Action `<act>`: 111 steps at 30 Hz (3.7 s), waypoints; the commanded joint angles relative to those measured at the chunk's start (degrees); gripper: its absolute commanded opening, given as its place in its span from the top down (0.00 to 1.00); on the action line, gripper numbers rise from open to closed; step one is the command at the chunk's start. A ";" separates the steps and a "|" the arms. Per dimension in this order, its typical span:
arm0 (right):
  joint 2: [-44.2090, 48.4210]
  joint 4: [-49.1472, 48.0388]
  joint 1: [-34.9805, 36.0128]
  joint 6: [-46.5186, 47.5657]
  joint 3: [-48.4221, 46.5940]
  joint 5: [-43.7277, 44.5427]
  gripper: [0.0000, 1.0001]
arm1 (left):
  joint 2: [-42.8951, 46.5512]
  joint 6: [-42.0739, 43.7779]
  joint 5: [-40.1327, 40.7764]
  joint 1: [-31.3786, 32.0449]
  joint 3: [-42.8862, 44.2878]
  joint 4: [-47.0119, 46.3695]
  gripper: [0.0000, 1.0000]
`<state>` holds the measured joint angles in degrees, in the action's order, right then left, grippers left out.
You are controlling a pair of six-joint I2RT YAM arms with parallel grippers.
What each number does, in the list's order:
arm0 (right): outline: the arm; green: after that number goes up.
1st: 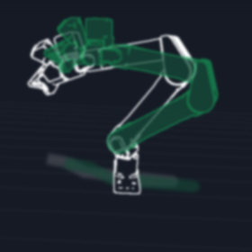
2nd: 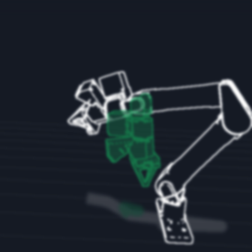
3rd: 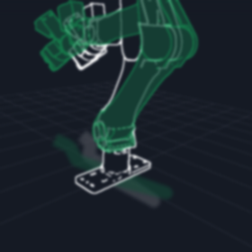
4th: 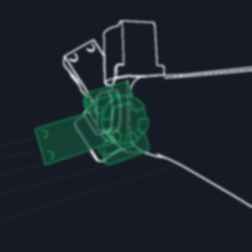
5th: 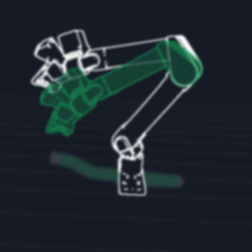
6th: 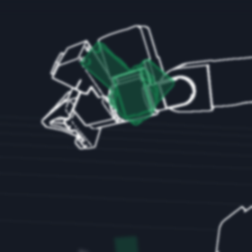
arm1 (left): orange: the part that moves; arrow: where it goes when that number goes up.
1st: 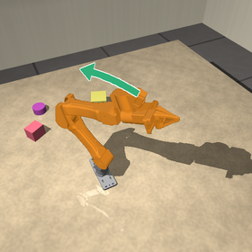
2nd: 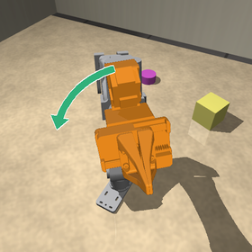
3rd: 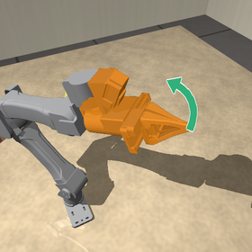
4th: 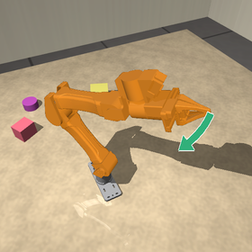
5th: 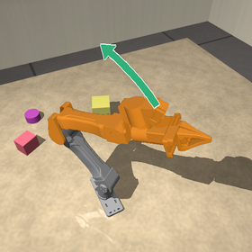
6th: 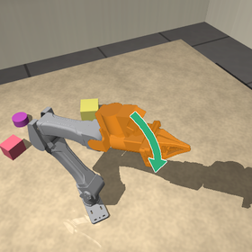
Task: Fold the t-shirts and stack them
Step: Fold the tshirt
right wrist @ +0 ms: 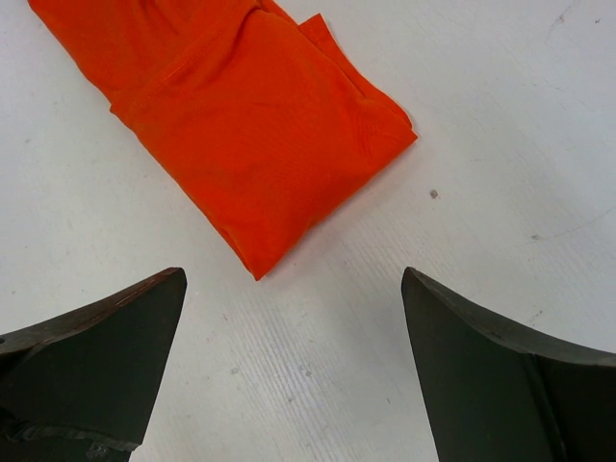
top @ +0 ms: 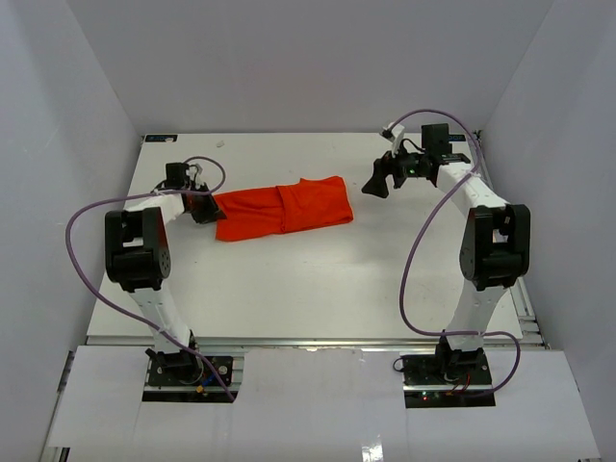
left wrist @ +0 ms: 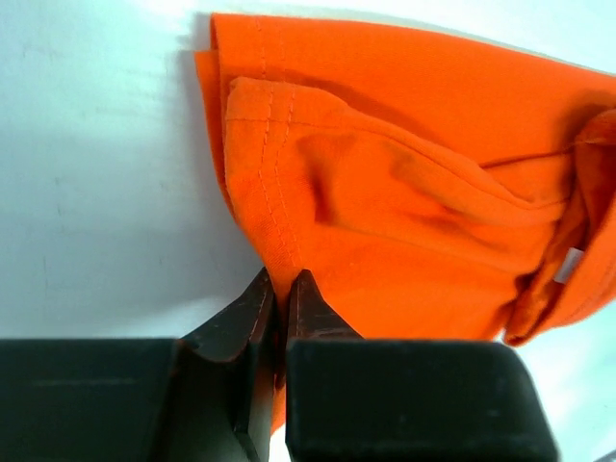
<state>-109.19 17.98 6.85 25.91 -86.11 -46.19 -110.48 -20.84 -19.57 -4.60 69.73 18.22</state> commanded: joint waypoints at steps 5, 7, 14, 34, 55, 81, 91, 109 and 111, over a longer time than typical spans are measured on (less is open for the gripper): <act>4.33 -1.54 -0.96 0.02 0.50 -0.56 0.00 | 12.12 -5.16 -4.24 1.44 3.21 3.93 0.92; 4.51 -1.80 -1.14 -0.07 0.59 -0.39 0.00 | 13.53 -6.31 -5.29 2.48 3.83 4.19 0.92; 5.39 -2.60 -1.84 -0.60 1.29 -0.65 0.00 | 12.31 -11.40 -6.53 8.55 8.48 5.34 0.92; 7.67 -5.50 -2.81 -0.95 7.00 -0.65 0.00 | -6.23 -17.30 -3.90 24.99 31.86 7.88 0.92; 7.67 -6.55 -2.90 -0.95 10.69 -0.56 0.00 | -18.19 -23.10 -2.14 30.17 40.83 8.68 0.92; 8.73 -4.62 -2.02 3.44 10.78 -3.19 0.00 | -19.35 -31.73 -17.35 31.93 51.73 4.55 0.32; 3.81 3.82 11.15 10.93 1.47 -5.86 0.27 | 1.20 -16.08 2.43 26.67 31.01 9.29 0.53; -14.39 6.63 17.49 -3.41 -13.04 8.66 0.71 | 15.46 -18.09 7.53 25.17 7.09 7.18 0.56; -12.99 5.94 17.14 -3.06 -10.16 10.24 0.72 | 15.64 -18.09 7.44 24.99 6.73 7.10 0.56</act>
<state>-125.10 23.88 24.23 22.87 -97.56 -38.41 -99.85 -38.79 -13.19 20.75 76.88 26.55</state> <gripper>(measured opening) 0.285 0.437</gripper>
